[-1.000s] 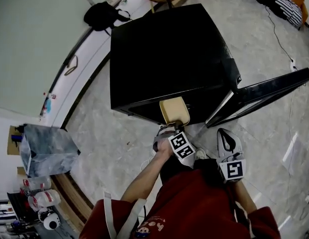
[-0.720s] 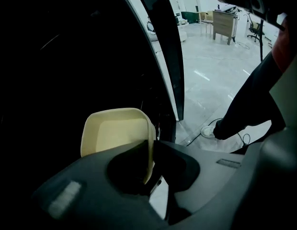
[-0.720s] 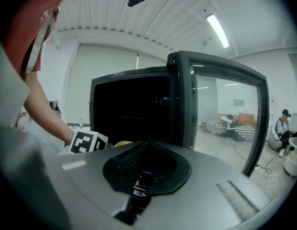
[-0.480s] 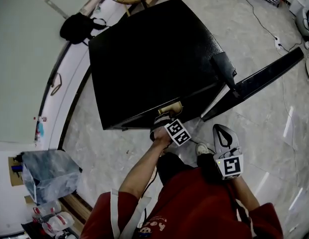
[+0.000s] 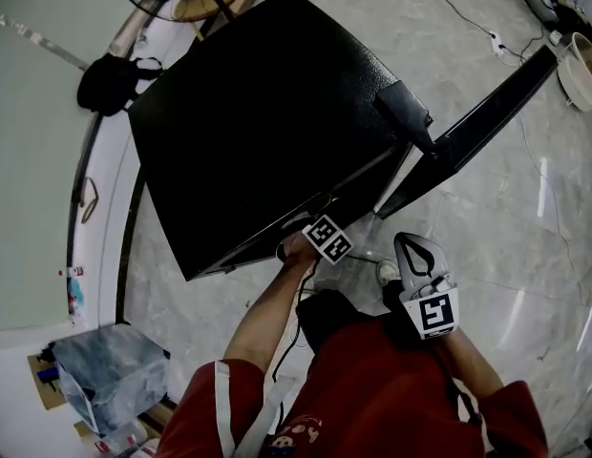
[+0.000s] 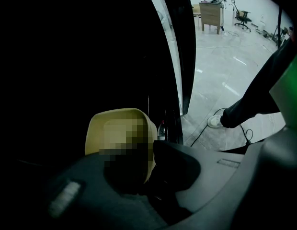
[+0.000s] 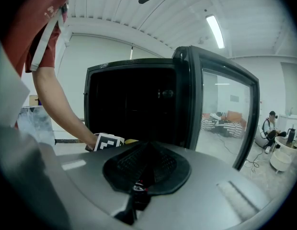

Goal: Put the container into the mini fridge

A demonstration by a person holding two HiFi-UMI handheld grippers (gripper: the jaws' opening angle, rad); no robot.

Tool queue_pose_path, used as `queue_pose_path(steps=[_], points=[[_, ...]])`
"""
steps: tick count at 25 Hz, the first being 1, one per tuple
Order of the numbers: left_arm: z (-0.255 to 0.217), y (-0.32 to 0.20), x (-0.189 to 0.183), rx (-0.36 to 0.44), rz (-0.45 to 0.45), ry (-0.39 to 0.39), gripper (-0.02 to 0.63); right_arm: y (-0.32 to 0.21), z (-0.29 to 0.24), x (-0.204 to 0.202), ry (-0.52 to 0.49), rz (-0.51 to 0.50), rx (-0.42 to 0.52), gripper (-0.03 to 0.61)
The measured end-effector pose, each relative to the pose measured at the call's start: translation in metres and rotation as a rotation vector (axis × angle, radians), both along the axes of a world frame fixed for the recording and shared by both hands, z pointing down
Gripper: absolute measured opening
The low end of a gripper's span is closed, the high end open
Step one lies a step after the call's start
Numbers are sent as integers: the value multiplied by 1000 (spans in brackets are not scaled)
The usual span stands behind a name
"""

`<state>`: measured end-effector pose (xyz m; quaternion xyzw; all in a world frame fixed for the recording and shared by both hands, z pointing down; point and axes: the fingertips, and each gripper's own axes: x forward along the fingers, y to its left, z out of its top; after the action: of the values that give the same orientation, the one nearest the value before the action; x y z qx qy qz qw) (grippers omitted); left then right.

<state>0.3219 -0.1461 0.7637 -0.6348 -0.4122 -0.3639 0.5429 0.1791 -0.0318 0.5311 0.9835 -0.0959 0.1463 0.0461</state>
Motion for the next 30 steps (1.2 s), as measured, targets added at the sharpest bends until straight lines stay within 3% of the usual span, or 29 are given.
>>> queue_pose_path(steps=[5,13,21,23,27,30], points=[[8,5,8,31,59,26,46,6,-1,-6,9,42,-14,0],[8,12,32,12,62,71,57,13,3,-23,-11,109,-24,0],[18,15,42,78,111,139,78,28,5,-31,-4,142,-12,0],[19,15,44,97,112,160,108,29,6,-32,-3,138,-16,0],[12,12,43,88,100,205,225,31,8,-35,-11,121,-18,0],[7,10,39,69,75,204,238,34,7,-34,-7,105,-15,0]])
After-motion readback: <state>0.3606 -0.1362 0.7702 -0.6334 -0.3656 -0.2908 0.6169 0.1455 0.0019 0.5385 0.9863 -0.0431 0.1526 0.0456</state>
